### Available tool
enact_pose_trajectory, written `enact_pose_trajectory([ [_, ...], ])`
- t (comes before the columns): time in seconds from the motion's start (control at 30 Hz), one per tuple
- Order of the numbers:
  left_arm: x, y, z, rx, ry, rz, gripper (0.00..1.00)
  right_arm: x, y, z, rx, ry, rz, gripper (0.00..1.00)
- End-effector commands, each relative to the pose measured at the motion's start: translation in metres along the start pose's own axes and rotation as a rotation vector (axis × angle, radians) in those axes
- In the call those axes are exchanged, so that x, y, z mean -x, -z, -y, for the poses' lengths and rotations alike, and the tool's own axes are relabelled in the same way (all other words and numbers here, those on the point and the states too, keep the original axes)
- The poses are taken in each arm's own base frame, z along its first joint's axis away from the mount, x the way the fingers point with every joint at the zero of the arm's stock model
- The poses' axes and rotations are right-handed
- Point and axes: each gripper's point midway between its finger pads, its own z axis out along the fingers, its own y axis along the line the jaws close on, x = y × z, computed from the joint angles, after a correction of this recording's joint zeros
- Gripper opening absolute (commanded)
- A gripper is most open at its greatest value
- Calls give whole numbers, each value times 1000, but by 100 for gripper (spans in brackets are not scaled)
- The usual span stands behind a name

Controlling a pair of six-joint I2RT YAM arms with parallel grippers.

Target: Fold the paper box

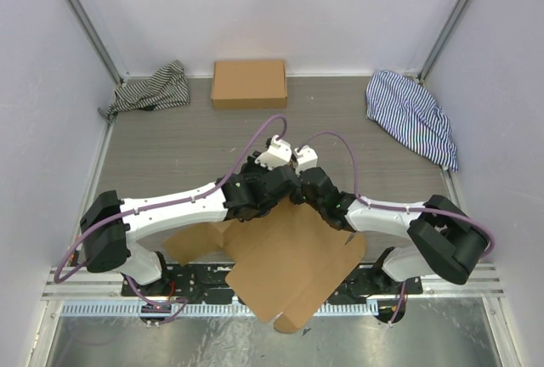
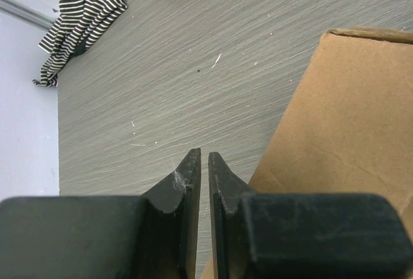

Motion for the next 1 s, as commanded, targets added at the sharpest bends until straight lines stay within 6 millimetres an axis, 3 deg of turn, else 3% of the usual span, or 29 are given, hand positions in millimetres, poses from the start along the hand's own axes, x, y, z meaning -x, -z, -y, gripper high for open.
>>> enact_pose_trajectory([
  [0.0,-22,3,13,-57,-48,-68,19,23,2,-3,-5,-32,62,15],
  [0.13,-8,9,-3,-20,-19,-34,28,25,5,10,-71,-35,83,1],
  [0.23,7,17,-26,31,35,18,40,27,11,20,-112,-42,121,1],
  [0.33,23,26,-52,65,103,78,61,32,19,30,-149,-57,170,1],
  [0.53,54,42,-111,55,303,210,75,63,41,45,-232,-58,249,1],
  [0.63,56,35,-147,68,430,246,77,83,57,55,-272,-59,295,1],
  [0.73,46,15,-172,74,544,244,78,101,73,67,-287,-84,330,1],
  [0.97,32,-31,-228,99,795,239,80,112,82,107,-319,-161,253,1],
])
